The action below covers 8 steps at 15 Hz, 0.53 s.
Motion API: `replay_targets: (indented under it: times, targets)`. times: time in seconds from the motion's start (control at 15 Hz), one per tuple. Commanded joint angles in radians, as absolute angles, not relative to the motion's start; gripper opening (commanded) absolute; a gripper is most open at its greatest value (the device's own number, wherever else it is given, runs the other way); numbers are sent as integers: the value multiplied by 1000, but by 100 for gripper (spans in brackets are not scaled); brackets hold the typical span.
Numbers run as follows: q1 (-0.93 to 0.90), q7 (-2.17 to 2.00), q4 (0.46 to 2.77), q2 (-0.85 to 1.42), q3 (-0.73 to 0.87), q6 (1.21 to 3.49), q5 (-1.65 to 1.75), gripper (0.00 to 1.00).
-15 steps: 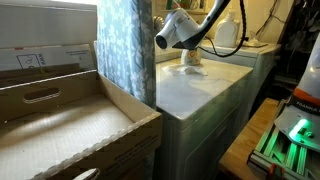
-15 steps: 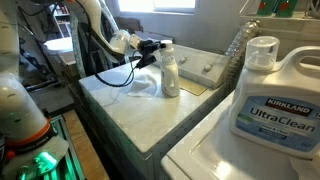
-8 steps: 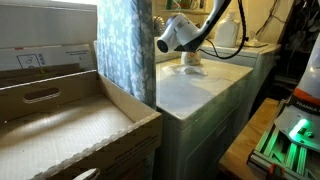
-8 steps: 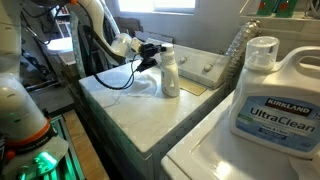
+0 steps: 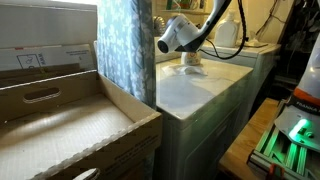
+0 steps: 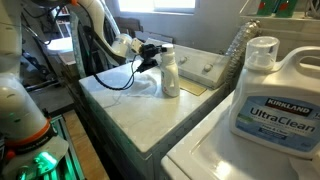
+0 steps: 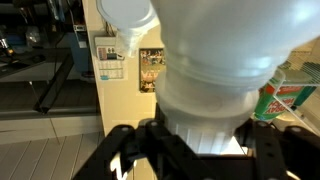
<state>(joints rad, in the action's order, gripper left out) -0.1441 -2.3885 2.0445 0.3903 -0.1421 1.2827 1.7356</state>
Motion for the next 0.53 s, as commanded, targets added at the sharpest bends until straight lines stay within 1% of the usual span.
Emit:
replay_targets:
  times: [0.0,0.47]
  targets:
    - [-143,-2418,2039,417,-147,1273,1720,38]
    - [-141,-2464,2046,451,-149,1287,1728,38]
